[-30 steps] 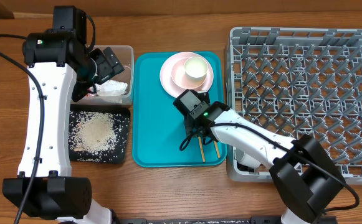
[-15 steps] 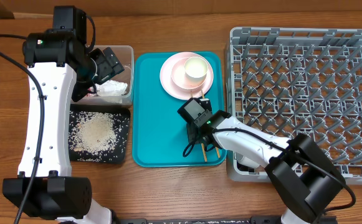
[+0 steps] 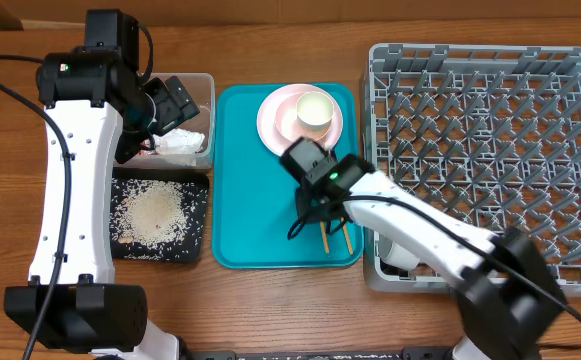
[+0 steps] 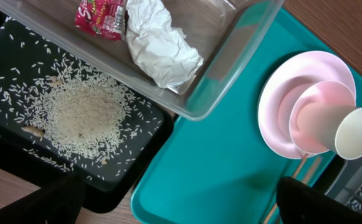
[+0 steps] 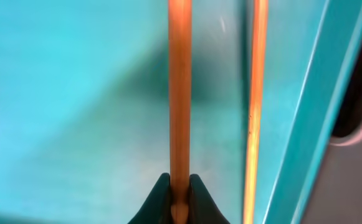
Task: Sort waste into correct bins and load items into the dishwasher
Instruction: 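Close the right gripper on one wooden chopstick and lift it, then carry the chopstick right into the dish rack and lower it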
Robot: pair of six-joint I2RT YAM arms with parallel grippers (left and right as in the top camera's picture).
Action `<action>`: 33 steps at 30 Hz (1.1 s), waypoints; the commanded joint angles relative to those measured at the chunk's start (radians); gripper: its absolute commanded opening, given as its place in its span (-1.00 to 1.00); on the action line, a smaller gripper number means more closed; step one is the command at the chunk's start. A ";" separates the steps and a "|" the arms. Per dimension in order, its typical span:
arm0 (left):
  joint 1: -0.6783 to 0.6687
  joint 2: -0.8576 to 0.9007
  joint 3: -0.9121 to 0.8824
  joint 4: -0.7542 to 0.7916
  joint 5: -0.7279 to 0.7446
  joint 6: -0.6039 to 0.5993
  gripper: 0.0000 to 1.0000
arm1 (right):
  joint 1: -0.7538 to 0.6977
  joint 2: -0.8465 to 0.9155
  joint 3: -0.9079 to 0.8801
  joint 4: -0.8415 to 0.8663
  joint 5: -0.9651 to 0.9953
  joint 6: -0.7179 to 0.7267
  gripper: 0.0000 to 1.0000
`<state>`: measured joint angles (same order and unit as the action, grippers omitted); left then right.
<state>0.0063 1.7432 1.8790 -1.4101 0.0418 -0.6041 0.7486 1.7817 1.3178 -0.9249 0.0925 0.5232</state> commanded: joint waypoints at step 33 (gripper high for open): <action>-0.007 -0.007 0.014 0.000 0.000 -0.002 1.00 | -0.531 -0.165 0.088 -0.106 0.061 -0.401 -0.81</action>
<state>0.0063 1.7432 1.8790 -1.4101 0.0418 -0.6041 0.2173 1.6073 1.3952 -1.0389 0.1570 0.1383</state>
